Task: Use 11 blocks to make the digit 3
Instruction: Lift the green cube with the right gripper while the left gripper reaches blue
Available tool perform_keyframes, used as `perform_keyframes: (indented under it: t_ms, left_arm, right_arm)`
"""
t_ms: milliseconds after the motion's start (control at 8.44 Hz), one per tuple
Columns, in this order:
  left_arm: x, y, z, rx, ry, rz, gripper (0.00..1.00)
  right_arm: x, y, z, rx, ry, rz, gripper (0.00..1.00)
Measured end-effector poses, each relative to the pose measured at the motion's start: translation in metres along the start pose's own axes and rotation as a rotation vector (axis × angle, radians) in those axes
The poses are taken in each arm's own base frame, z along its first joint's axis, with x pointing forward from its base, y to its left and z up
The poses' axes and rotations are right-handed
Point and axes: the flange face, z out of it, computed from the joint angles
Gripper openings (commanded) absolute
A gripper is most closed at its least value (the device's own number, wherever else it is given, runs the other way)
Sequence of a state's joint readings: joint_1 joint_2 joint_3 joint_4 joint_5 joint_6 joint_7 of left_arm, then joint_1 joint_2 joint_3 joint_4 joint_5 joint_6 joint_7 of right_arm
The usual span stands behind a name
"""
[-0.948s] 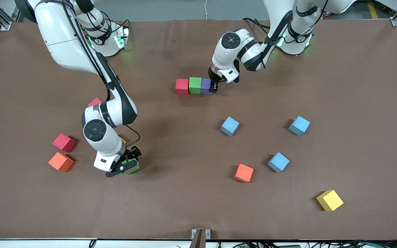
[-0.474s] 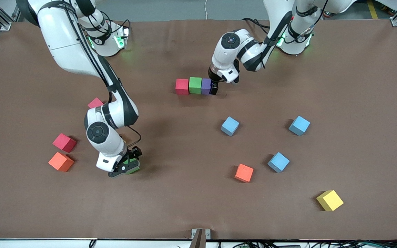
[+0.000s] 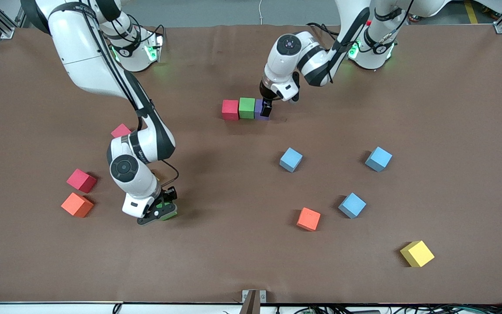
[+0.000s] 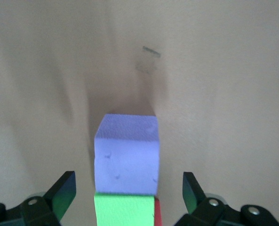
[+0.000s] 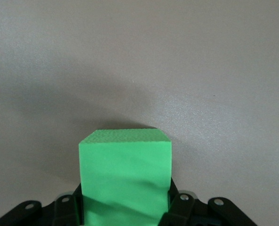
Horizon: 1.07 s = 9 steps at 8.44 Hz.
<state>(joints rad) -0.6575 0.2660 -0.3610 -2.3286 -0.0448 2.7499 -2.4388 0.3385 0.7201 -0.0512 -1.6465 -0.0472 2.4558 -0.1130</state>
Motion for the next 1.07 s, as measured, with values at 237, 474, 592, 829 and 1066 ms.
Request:
perform_keyframes:
  t_ms: [237, 474, 592, 829, 1066]
  left_arm:
    - [0.001, 0.017, -0.039, -0.034, 0.007, 0.024, 1.0]
    - [0.028, 0.072, -0.067, -0.049, 0.025, 0.055, 1.0]
    - [0.052, 0.099, -0.074, -0.062, 0.039, 0.081, 1.0]
    - [0.103, 0.131, -0.078, -0.031, 0.09, 0.153, 1.0]
    - [0.157, 0.161, -0.086, -0.012, 0.112, 0.191, 1.0]
  right_arm:
    - [0.0, -0.001, 0.0, 0.013, -0.004, 0.044, 0.25]
    - [0.003, -0.018, -0.006, 0.031, -0.033, 0.182, 0.25]
    - [0.004, -0.036, -0.015, 0.032, -0.072, 0.23, 0.25]
    - [0.003, -0.074, -0.054, 0.03, -0.142, 0.314, 0.25]
    - [-0.01, -0.126, -0.09, 0.053, -0.169, 0.353, 0.25]
